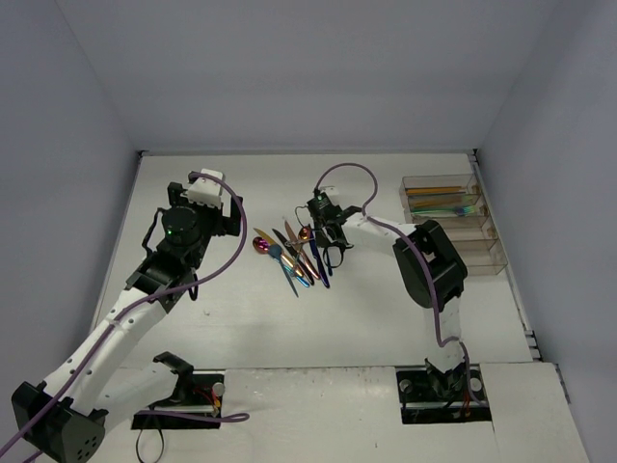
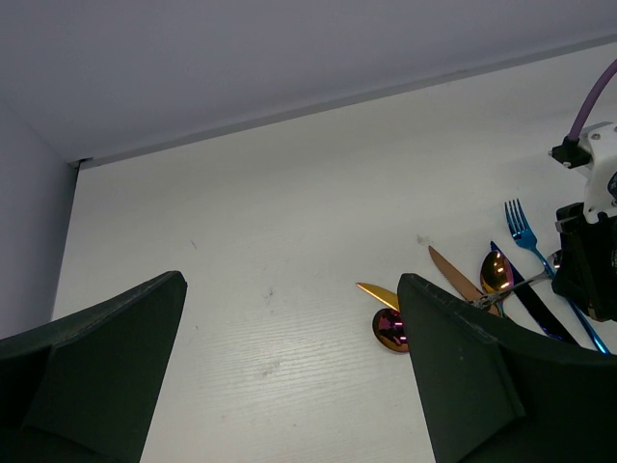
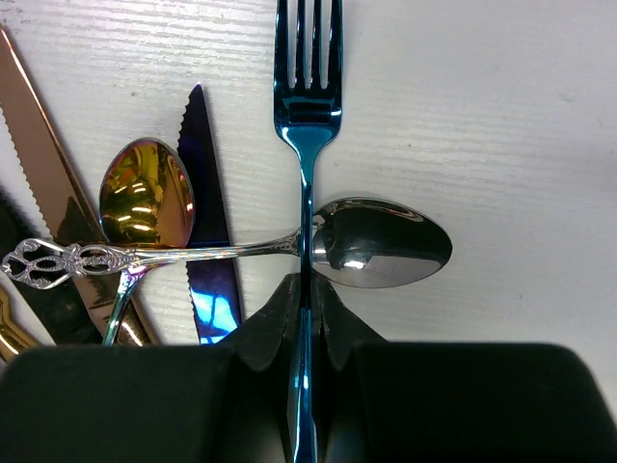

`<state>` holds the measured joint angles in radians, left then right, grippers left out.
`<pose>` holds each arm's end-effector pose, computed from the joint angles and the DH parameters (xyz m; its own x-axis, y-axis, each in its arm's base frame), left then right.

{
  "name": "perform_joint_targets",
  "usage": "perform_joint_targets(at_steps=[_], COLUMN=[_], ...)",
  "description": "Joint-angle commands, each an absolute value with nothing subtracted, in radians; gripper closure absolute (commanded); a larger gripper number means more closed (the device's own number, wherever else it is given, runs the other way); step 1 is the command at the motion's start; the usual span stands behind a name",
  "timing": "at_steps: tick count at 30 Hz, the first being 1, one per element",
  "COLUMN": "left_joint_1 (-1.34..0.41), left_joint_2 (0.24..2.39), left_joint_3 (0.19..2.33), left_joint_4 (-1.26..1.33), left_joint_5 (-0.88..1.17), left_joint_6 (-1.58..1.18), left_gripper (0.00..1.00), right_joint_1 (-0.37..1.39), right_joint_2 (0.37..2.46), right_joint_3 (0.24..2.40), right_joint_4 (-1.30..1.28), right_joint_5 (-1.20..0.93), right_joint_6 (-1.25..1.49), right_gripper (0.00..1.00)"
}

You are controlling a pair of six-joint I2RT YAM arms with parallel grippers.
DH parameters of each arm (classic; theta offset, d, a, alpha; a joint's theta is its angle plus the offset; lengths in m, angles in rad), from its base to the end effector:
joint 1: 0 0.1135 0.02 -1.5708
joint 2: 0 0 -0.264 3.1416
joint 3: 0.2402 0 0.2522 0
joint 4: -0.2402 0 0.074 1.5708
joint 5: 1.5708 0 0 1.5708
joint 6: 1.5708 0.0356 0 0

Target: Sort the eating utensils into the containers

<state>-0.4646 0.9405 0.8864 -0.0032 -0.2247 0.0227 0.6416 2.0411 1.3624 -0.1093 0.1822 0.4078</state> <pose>0.2009 -0.0918 0.3672 -0.0458 0.0477 -0.9978 0.2390 0.9704 0.0354 0.3603 0.2611 0.1645 -0.7142 -0.0467 -0.6984 -0.2211 0.9617 0.1618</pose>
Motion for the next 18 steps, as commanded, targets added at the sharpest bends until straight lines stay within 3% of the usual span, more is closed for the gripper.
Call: perform_joint_targets(at_steps=[1,9,18], left_joint_1=[-0.469,-0.469,-0.471], left_joint_2=[0.928,0.936,0.932], left_joint_3=[0.939,0.939,0.939], left_joint_4=[0.049,0.049,0.048], left_joint_5=[-0.218,-0.215,-0.219], left_joint_6=[0.012,0.011,0.011], left_gripper=[0.10,0.10,0.10], right_joint_1=[0.629,0.590,0.288], right_joint_2=[2.006,1.762,1.642], right_joint_3=[1.359,1.397,1.380], right_joint_4=[-0.164,-0.165,-0.153], right_joint_5=[0.205,0.205,0.266], right_joint_6=[0.403,0.419,0.563], right_gripper=[1.00,1.00,1.00])
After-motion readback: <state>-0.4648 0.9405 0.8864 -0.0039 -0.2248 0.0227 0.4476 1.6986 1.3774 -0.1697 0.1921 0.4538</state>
